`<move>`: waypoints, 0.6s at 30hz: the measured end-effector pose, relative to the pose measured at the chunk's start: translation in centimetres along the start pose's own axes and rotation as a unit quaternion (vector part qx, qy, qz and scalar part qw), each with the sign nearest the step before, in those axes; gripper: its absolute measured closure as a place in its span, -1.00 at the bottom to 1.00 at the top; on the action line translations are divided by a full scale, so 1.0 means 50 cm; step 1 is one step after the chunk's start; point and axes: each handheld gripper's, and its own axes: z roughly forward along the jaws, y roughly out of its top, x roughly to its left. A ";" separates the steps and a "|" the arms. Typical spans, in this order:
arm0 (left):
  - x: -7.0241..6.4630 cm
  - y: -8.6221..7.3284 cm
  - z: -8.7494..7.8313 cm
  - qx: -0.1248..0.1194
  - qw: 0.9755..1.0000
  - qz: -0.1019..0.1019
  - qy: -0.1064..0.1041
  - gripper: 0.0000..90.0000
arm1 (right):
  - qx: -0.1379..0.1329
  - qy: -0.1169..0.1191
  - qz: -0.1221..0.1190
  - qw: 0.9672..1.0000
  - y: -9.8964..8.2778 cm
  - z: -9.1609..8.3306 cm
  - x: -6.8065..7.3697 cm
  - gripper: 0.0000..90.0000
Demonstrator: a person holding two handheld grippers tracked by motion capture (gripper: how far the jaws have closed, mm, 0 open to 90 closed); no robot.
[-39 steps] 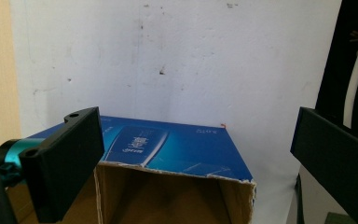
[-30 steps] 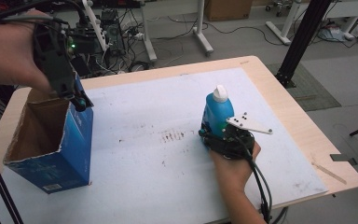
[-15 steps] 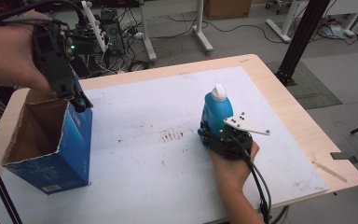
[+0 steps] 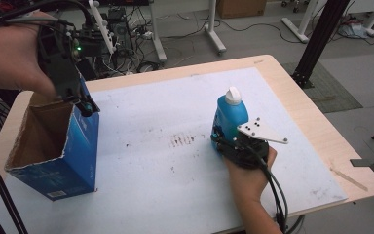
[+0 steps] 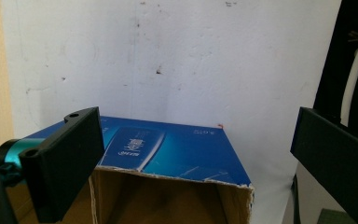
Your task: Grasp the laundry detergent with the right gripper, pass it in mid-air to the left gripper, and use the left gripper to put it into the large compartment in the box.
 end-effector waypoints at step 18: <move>-0.013 0.022 0.003 0.000 1.000 0.009 0.003 -0.94 | 0.002 0.127 -0.034 0.991 0.058 -0.016 -0.027 0.03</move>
